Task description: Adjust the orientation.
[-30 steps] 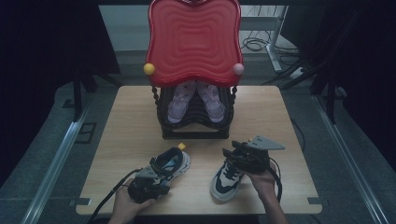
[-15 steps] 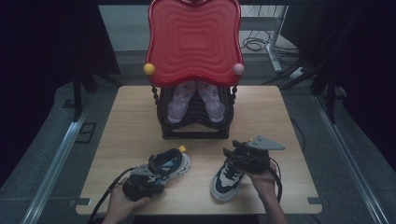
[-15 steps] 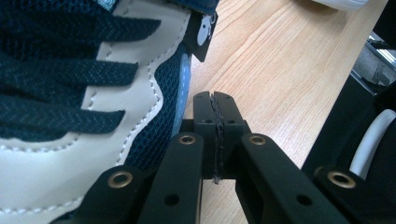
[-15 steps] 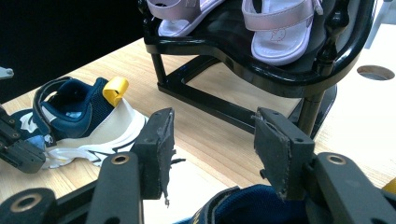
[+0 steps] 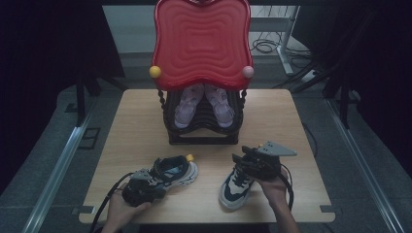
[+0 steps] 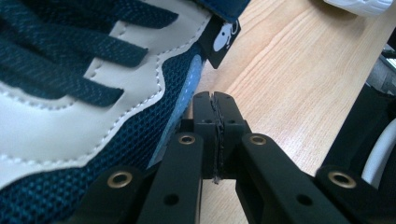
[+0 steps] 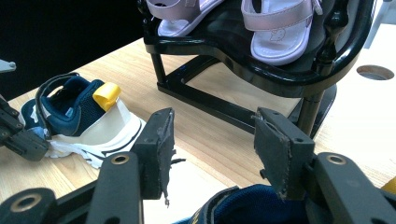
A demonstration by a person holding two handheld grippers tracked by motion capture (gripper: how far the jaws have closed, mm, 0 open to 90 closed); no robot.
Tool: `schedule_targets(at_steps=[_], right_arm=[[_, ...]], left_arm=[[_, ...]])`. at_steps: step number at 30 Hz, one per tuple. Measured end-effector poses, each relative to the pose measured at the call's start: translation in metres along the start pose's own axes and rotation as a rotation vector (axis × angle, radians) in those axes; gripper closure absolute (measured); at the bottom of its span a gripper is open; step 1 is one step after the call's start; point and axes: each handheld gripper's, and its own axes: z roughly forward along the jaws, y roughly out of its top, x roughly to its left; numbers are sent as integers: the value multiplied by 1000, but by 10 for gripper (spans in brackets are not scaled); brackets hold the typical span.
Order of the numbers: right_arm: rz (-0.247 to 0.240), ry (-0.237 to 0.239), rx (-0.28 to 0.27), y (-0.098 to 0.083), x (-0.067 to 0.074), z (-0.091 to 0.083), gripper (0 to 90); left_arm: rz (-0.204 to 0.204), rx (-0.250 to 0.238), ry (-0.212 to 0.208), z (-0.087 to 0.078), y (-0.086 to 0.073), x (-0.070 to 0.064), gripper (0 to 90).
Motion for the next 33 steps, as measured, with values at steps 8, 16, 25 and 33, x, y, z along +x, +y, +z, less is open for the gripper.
schedule_targets(at_steps=[8,16,25,33], right_arm=[[0,0,-2,0,0,0,485],[-1,0,-3,0,0,0,485],[1,0,-2,0,0,0,485],[-2,1,-1,0,0,0,485]], left_arm=[[-16,-3,4,-2,-1,4,893],[-34,-4,29,-3,-3,10,893],[-57,-21,43,-7,-6,18,892],[-75,-39,60,-12,-8,24,892]])
